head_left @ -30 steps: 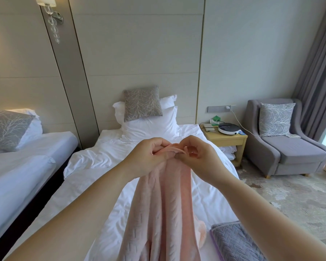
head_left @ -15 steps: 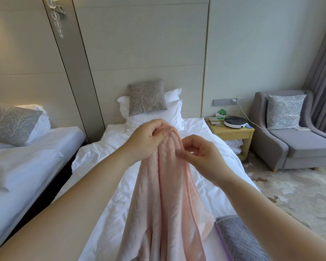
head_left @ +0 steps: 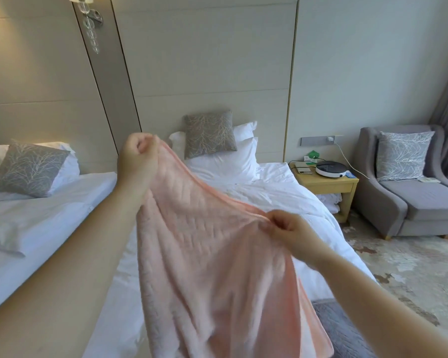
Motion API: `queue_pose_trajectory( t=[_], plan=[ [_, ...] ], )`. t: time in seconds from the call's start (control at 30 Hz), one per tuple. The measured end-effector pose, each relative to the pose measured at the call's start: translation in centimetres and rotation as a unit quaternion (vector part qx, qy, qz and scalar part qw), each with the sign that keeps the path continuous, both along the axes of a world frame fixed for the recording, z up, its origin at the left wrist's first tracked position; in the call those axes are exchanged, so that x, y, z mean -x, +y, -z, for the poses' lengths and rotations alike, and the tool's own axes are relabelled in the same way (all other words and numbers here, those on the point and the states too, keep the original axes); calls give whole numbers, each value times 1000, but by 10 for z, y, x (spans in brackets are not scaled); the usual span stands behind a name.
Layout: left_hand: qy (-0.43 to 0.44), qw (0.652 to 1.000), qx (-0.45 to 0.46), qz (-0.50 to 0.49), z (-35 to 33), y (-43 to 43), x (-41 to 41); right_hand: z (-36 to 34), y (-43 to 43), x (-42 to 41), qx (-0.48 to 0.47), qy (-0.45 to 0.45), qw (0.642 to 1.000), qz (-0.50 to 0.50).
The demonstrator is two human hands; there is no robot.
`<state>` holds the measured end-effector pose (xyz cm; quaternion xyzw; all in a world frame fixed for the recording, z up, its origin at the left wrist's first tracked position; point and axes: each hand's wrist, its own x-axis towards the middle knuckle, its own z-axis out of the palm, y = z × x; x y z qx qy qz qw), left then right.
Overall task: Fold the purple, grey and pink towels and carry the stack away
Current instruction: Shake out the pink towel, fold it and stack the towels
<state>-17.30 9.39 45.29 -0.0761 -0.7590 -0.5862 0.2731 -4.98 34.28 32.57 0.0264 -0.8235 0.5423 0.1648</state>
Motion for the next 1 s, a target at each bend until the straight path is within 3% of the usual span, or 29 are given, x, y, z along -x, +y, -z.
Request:
queue_pose_trajectory(
  t=[0.07,0.13,0.2,0.23,0.3,0.43,0.6,0.73,0.9,1.0],
  plan=[
    [-42,987,63,140,18,7,-10,-28,-5,1,-22,27,998,-46],
    [-107,930,168,309,36,25,-29,-52,-15,3,-51,32,994,-95],
    [-131,864,290,391,50,40,-41,-66,-21,5,-57,27,990,-130],
    [-128,850,316,401,55,45,-42,-69,-21,7,-63,28,989,-128],
    [-107,859,295,405,55,49,-41,-69,-17,8,-66,33,992,-102],
    [-28,919,201,338,40,52,-40,-47,-6,7,-52,52,996,-46],
    [-11,965,40,260,9,42,-28,-15,12,0,-83,-11,996,-12],
    [-7,968,-30,249,-7,29,-21,8,17,-4,-90,-104,989,-44],
    [-16,956,-32,290,-3,30,-20,19,-3,-1,-145,-116,975,-119],
    [-22,960,-45,277,0,29,-15,24,-6,5,-170,-106,978,-66]
  ],
)
